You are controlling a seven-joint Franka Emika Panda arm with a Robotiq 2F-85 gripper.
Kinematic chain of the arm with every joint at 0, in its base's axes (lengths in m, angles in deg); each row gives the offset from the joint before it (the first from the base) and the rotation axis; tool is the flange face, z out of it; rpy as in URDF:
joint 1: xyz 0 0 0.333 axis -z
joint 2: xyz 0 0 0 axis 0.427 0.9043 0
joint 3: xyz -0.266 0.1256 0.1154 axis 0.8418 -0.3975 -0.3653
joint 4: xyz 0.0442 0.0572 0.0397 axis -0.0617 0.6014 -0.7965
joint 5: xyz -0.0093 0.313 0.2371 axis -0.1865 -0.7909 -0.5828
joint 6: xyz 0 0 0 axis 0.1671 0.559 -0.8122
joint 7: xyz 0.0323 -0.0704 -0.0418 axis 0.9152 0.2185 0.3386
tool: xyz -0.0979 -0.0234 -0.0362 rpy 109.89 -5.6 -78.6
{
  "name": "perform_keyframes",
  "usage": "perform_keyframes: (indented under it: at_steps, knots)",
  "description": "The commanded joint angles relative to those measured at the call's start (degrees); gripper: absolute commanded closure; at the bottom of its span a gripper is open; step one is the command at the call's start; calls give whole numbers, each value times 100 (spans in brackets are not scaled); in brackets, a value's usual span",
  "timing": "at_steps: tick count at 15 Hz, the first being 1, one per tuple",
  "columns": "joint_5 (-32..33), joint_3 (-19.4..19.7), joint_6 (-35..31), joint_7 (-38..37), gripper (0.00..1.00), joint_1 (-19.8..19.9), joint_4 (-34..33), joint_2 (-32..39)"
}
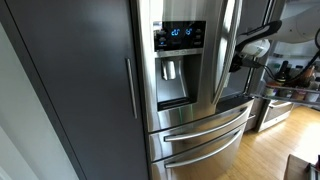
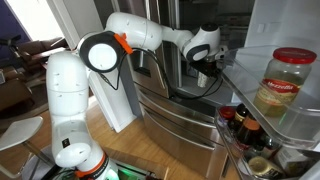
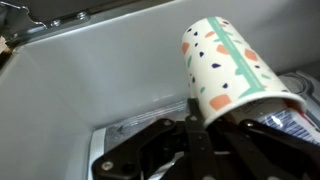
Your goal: Move the coffee cup to the bottom shelf
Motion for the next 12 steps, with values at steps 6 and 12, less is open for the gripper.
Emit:
perform_keyframes:
  at_steps: [6, 12]
  knots:
    - [-764, -246, -1559, 1077, 99, -1, 1323, -298]
    - [-1198, -625, -2373, 1449, 99, 72, 1539, -207]
